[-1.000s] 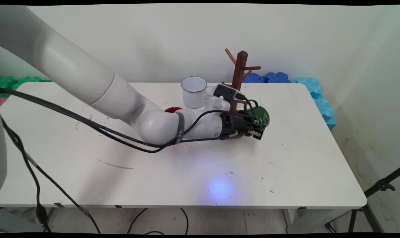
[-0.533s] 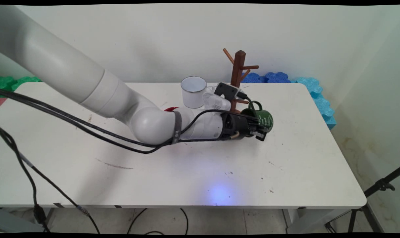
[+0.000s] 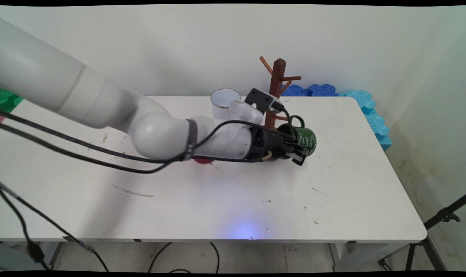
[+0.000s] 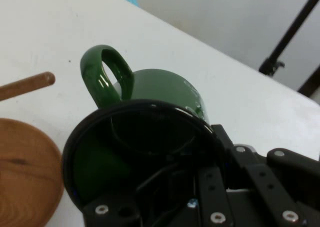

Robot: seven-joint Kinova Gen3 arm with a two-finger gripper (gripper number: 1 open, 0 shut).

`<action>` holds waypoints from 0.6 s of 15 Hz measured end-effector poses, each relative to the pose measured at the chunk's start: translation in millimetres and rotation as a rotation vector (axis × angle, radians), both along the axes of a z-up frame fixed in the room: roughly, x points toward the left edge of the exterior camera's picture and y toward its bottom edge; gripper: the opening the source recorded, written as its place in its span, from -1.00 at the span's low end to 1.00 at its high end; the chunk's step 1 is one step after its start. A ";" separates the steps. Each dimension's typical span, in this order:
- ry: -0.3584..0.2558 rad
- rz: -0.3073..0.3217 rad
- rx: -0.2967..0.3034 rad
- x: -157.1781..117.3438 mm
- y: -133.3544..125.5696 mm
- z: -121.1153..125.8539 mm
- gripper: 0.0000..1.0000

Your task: Place the picked object on the table

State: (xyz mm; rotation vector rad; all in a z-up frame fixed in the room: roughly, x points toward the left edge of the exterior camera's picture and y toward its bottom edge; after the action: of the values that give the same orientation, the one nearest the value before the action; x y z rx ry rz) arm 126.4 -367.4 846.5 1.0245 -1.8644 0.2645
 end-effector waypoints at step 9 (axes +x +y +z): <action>-0.274 -0.164 0.036 42.1 24.6 34.7 -1.00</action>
State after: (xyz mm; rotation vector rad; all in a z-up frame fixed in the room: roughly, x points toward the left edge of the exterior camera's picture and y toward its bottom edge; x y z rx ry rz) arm 168.5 -342.9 881.2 0.8869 -2.1950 0.2858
